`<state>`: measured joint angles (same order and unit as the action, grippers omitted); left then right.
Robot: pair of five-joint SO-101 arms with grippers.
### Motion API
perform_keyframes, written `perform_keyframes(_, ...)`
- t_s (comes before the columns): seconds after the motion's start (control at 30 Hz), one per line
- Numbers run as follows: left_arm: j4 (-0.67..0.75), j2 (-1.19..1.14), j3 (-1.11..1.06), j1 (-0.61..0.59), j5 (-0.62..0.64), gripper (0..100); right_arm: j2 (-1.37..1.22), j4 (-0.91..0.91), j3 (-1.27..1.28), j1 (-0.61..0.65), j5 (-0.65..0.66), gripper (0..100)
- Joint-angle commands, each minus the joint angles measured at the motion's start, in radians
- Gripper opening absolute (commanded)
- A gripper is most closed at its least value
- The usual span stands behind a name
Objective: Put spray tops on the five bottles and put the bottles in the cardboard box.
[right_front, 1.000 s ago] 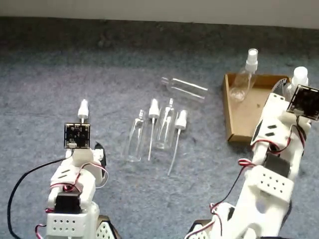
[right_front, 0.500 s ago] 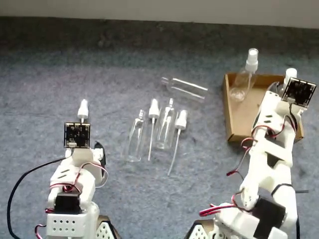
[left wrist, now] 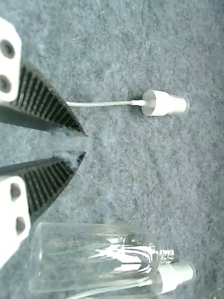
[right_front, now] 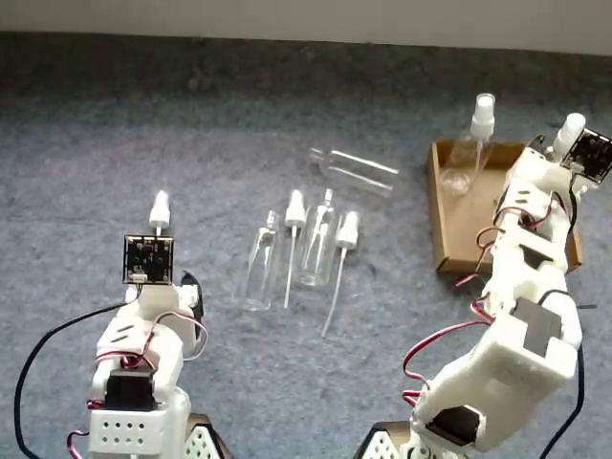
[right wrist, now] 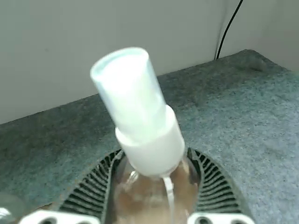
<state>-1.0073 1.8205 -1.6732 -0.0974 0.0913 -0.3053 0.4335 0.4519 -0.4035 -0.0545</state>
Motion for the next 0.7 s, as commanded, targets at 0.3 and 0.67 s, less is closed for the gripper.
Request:
perform_keyframes(0.3,0.025,0.01,-0.021,0.064,-0.005,1,-0.16,0.027,-0.291,-0.008,-0.011,10.5)
perform_keyframes(0.67,0.025,0.01,-0.021,0.064,-0.005,1,-0.189,0.03,-0.306,0.048,-0.006,10.5)
